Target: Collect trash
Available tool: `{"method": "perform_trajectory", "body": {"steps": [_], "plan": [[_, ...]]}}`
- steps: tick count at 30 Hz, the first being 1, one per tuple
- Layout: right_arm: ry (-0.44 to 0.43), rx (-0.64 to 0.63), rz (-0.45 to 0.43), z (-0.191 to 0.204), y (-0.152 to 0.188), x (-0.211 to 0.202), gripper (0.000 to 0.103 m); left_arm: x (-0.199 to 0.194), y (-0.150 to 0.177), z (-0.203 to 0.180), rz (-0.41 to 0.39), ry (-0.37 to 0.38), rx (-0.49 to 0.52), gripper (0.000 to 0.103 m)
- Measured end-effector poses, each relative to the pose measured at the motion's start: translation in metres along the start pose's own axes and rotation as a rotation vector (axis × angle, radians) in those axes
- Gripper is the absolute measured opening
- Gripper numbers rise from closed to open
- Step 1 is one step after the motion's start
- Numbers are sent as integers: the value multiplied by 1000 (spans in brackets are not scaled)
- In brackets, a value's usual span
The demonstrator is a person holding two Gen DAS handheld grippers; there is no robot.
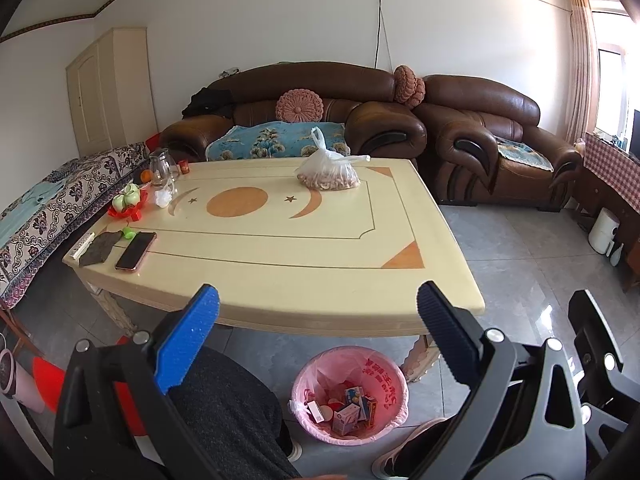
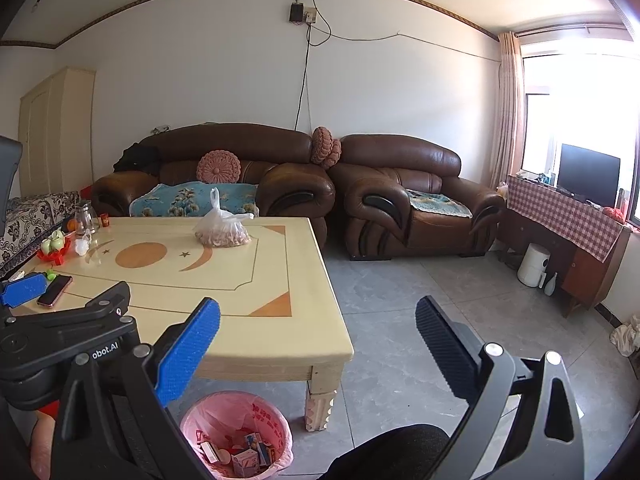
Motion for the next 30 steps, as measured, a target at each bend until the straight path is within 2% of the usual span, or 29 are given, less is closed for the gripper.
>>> {"method": "perform_trajectory", "body": {"steps": [30], "plan": [[-5, -9, -8, 4, -3, -2, 96, -2, -2, 4, -1, -11, -2, 97]]}}
Point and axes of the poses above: each gripper's, at about its wrist camera, not at the fingertips, and x roughly the way its jaws point, z to its left, y to its underside, the point moved 6 cm from there along x, roughly the way its jaws point, and after that the axes turned 1 degree about x, right-handed, at the moved point
